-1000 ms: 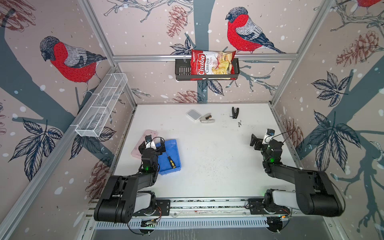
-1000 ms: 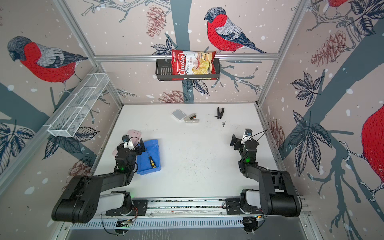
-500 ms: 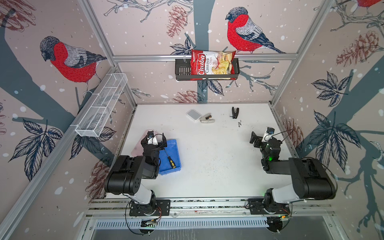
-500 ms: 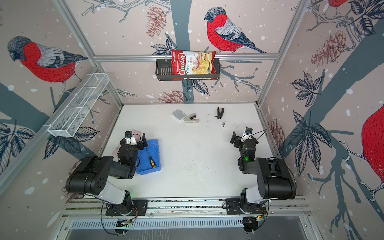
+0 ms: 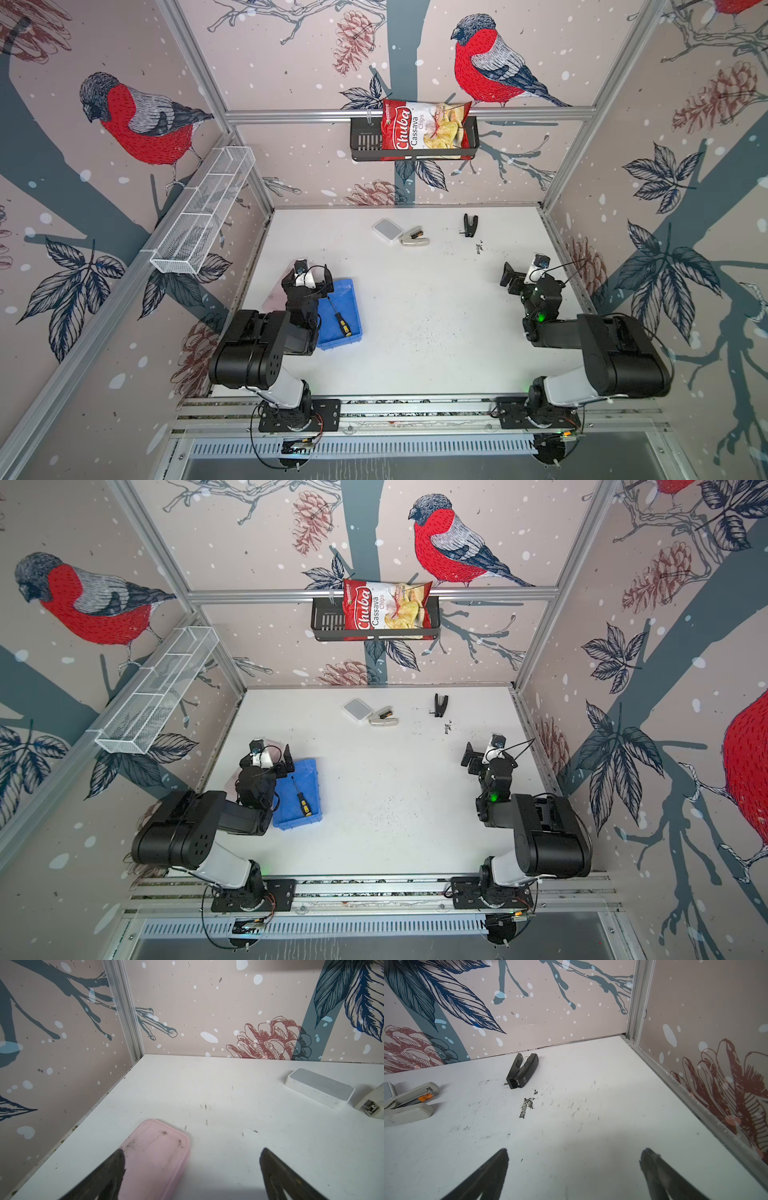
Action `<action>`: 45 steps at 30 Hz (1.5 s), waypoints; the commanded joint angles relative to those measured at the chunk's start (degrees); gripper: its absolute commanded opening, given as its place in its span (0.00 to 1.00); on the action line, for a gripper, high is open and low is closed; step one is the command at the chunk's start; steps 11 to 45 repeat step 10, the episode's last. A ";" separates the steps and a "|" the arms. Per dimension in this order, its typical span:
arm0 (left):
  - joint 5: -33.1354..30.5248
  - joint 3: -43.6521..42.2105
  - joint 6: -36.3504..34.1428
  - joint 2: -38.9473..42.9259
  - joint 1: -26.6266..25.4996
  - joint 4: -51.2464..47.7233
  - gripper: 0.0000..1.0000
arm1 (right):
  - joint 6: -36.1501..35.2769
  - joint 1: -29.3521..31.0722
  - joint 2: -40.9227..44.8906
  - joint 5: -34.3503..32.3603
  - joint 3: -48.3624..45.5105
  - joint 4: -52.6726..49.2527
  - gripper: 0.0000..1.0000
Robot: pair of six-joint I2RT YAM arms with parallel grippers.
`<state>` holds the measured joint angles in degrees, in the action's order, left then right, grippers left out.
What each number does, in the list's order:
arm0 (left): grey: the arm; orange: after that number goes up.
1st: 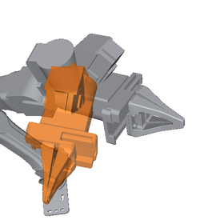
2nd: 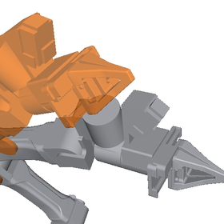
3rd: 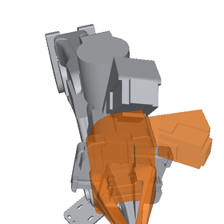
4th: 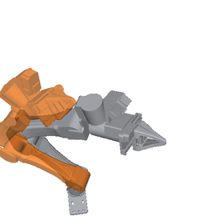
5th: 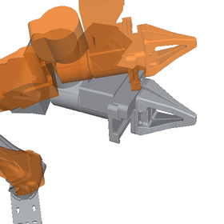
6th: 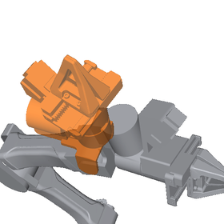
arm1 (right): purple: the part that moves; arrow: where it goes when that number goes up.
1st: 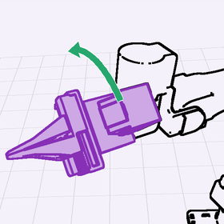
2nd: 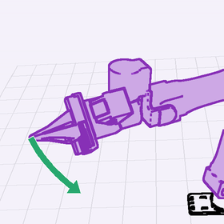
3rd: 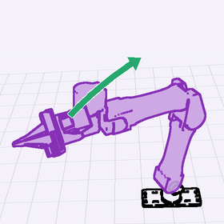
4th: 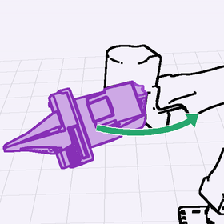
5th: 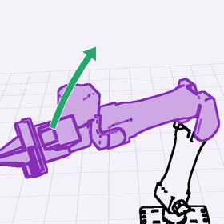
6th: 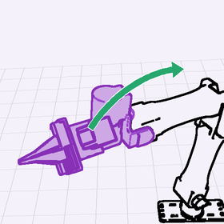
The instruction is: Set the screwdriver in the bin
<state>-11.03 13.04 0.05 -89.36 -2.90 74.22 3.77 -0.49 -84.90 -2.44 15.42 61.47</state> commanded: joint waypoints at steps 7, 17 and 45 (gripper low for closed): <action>-0.36 0.51 0.12 -0.20 0.11 0.66 0.99 | -0.15 -0.02 -0.09 0.40 0.22 2.51 1.00; -0.32 0.14 0.04 -0.02 0.13 1.30 0.99 | 0.19 0.16 -0.03 -0.95 0.05 2.57 1.00; -0.32 0.14 0.04 -0.02 0.13 1.30 0.99 | 0.19 0.16 -0.03 -0.95 0.05 2.57 1.00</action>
